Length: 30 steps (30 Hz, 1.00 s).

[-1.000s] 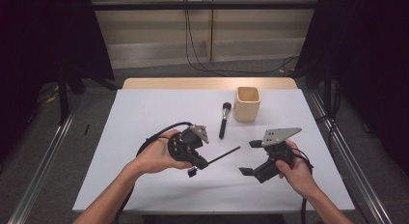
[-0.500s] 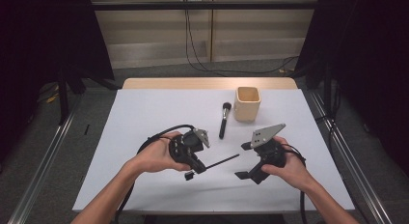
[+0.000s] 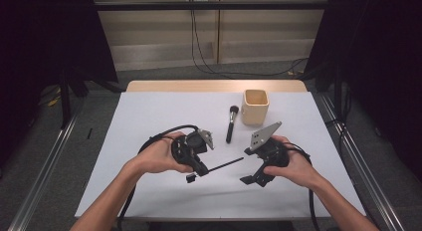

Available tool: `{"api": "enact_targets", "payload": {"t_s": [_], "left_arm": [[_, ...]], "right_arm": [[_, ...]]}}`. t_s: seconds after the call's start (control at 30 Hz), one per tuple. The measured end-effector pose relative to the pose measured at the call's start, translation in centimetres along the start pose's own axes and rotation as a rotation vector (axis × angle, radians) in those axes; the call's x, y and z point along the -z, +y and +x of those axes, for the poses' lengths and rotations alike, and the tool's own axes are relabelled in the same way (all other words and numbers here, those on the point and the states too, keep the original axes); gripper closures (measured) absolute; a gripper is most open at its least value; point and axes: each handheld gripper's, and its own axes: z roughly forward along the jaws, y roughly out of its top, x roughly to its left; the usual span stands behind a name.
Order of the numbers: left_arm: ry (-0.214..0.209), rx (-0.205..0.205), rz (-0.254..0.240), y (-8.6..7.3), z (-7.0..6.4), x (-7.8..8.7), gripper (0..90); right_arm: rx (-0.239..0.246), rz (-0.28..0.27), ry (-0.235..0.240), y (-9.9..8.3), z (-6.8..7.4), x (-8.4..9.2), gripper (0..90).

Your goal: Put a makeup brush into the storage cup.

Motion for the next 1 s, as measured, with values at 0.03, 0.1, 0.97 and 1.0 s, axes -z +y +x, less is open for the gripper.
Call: {"api": "enact_targets", "payload": {"t_s": [0.03,0.1,0.97,1.0], "left_arm": [[0.001,-0.002,0.007,0.0,0.0,-0.1,86.2],[0.0,-0.005,0.018,0.0,0.2,-0.2,86.2],[0.01,-0.053,0.147,0.5,0.3,-1.3,86.2],[0.018,-0.038,0.126,0.4,0.2,-1.5,86.1]], "right_arm": [[0.008,0.019,0.009,0.0,-0.1,-0.2,5.1],[0.014,0.048,0.015,0.1,-0.1,-0.7,5.0],[0.084,0.24,0.078,2.3,-0.4,-2.4,4.7],[0.088,0.239,0.077,2.4,-0.5,-2.4,4.5]]}}
